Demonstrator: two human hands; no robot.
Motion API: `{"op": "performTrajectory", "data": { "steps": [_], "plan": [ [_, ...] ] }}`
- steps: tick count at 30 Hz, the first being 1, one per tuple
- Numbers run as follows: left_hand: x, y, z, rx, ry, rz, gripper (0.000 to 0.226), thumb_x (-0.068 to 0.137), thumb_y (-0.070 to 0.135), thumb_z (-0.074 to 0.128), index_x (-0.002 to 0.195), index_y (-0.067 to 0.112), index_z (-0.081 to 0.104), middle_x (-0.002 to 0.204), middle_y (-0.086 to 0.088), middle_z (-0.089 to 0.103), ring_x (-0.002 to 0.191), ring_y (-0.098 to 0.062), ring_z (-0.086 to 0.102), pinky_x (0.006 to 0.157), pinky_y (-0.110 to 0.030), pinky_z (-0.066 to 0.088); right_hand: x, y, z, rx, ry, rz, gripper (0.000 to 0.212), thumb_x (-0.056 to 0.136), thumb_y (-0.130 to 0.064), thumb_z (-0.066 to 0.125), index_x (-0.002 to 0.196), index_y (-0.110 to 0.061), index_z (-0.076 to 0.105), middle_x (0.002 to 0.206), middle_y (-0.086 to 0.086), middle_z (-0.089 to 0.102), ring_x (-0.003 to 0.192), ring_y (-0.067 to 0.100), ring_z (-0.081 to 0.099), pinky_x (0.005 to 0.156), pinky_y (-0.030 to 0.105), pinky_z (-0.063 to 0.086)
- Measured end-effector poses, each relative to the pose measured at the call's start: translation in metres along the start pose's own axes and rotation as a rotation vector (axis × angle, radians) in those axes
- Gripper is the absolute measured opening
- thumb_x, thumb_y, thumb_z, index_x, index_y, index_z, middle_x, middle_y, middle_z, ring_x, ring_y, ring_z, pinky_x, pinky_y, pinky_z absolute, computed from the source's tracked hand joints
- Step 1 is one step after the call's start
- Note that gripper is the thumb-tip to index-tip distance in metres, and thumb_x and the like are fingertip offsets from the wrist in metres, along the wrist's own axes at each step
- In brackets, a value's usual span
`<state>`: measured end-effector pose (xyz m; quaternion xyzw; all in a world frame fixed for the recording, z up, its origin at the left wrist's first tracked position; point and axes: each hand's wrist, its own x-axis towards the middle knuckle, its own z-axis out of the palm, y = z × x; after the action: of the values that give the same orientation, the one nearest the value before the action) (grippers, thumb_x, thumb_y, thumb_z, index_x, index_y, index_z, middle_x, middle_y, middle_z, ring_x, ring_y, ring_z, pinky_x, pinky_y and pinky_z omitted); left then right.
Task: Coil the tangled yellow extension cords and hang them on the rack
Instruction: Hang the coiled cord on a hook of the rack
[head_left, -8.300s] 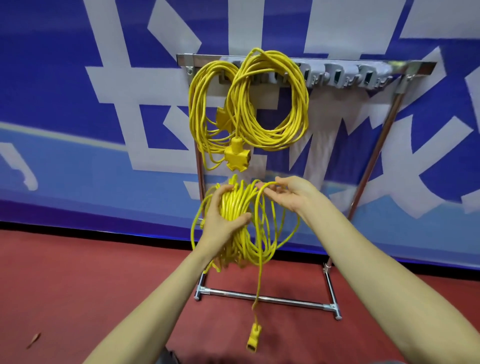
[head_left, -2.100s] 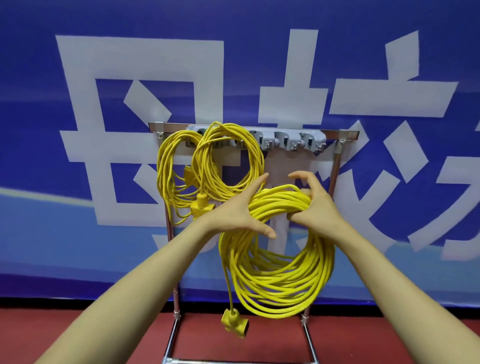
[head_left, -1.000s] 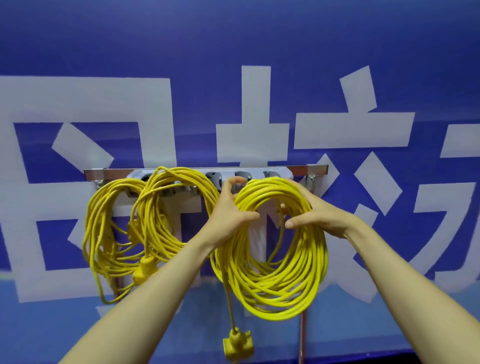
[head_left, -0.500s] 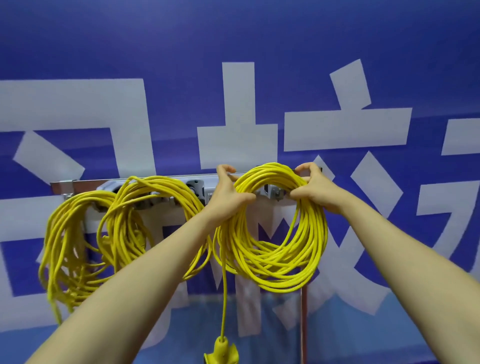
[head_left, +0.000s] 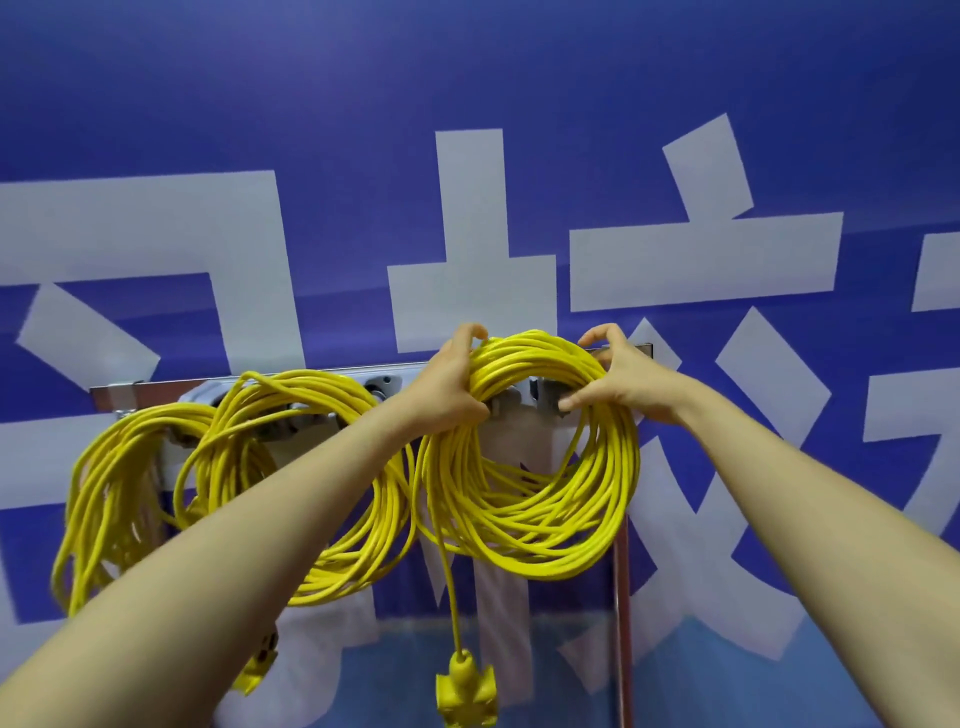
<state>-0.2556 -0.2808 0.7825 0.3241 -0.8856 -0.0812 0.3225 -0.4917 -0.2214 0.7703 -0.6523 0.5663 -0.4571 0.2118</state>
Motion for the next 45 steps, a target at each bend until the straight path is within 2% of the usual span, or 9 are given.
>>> {"op": "performTrajectory", "data": {
  "steps": [4, 11, 18, 21, 25, 32, 36, 40, 45],
  "plan": [
    [0.000, -0.006, -0.001, 0.185, 0.017, 0.012, 0.083, 0.071, 0.019, 0.084, 0.137, 0.015, 0.033, 0.125, -0.012, 0.047, 0.112, -0.026, 0.049, 0.089, -0.039, 0.047, 0.004, 0.003, 0.003, -0.028, -0.017, 0.010, 0.088, 0.053, -0.034, 0.088, 0.122, -0.028, 0.034, 0.117, 0.007, 0.053, 0.106, 0.022, 0.057, 0.088, 0.038, 0.054],
    [-0.009, -0.012, 0.005, 0.213, 0.017, 0.013, 0.094, 0.068, 0.044, 0.084, 0.140, 0.019, 0.029, 0.130, -0.011, 0.054, 0.116, -0.029, 0.053, 0.091, -0.043, 0.048, 0.003, 0.008, 0.004, -0.092, -0.014, -0.015, 0.094, 0.045, -0.042, 0.086, 0.122, -0.027, 0.035, 0.118, 0.005, 0.053, 0.108, 0.021, 0.056, 0.090, 0.036, 0.053],
    [-0.008, -0.014, 0.007, 0.172, 0.118, -0.027, 0.088, 0.065, 0.052, 0.082, 0.137, 0.025, 0.041, 0.114, -0.009, 0.064, 0.105, -0.028, 0.059, 0.082, -0.039, 0.049, -0.009, 0.013, 0.009, -0.022, 0.006, -0.103, 0.087, 0.061, -0.039, 0.080, 0.135, -0.032, 0.034, 0.123, -0.005, 0.045, 0.108, 0.009, 0.050, 0.080, 0.021, 0.048],
    [-0.004, -0.013, 0.001, 0.090, 0.086, -0.060, 0.089, 0.061, 0.053, 0.084, 0.136, 0.027, 0.045, 0.124, -0.009, 0.061, 0.114, -0.028, 0.056, 0.089, -0.040, 0.050, -0.016, 0.016, 0.007, 0.053, -0.041, -0.105, 0.077, 0.068, -0.038, 0.073, 0.136, -0.033, 0.038, 0.125, -0.006, 0.048, 0.112, 0.010, 0.051, 0.082, 0.023, 0.049],
    [-0.003, -0.011, -0.004, 0.075, 0.036, -0.039, 0.090, 0.062, 0.054, 0.083, 0.138, 0.024, 0.044, 0.129, -0.010, 0.059, 0.115, -0.028, 0.057, 0.088, -0.038, 0.051, -0.016, 0.017, 0.010, 0.093, 0.105, -0.180, 0.060, 0.077, -0.026, 0.073, 0.130, -0.030, 0.046, 0.116, -0.013, 0.054, 0.111, 0.007, 0.051, 0.077, 0.018, 0.048],
    [-0.008, -0.015, -0.007, 0.067, -0.063, 0.017, 0.097, 0.063, 0.069, 0.066, 0.145, 0.029, 0.034, 0.137, -0.005, 0.054, 0.124, -0.025, 0.051, 0.100, -0.044, 0.047, -0.013, 0.020, 0.017, 0.239, 0.200, -0.148, 0.061, 0.072, -0.024, 0.078, 0.126, -0.025, 0.049, 0.119, -0.002, 0.058, 0.108, 0.012, 0.057, 0.080, 0.028, 0.054],
    [-0.011, -0.018, -0.008, 0.011, -0.143, 0.006, 0.087, 0.079, 0.055, 0.065, 0.151, 0.029, 0.024, 0.150, -0.004, 0.035, 0.136, -0.021, 0.036, 0.107, -0.036, 0.036, -0.012, 0.017, 0.017, 0.306, 0.201, -0.110, 0.064, 0.072, -0.023, 0.078, 0.128, -0.021, 0.047, 0.116, 0.003, 0.060, 0.103, 0.019, 0.062, 0.081, 0.034, 0.056],
    [-0.021, -0.018, -0.001, -0.077, 0.114, 0.046, 0.079, 0.076, 0.039, 0.079, 0.140, 0.020, 0.038, 0.142, -0.003, 0.042, 0.129, -0.016, 0.042, 0.105, -0.035, 0.040, -0.013, 0.011, 0.018, 0.322, 0.200, -0.084, 0.065, 0.073, -0.022, 0.078, 0.129, -0.019, 0.045, 0.114, 0.005, 0.061, 0.099, 0.021, 0.064, 0.073, 0.030, 0.057],
    [-0.032, -0.017, 0.019, 0.240, 0.439, 0.202, 0.041, 0.077, 0.034, 0.079, 0.108, 0.014, 0.061, 0.108, -0.006, 0.054, 0.100, -0.022, 0.049, 0.086, -0.033, 0.039, -0.015, 0.010, 0.020, 0.324, 0.226, -0.068, 0.067, 0.072, -0.023, 0.078, 0.130, -0.021, 0.044, 0.113, 0.006, 0.062, 0.097, 0.021, 0.065, 0.072, 0.030, 0.057]
  ]
}}
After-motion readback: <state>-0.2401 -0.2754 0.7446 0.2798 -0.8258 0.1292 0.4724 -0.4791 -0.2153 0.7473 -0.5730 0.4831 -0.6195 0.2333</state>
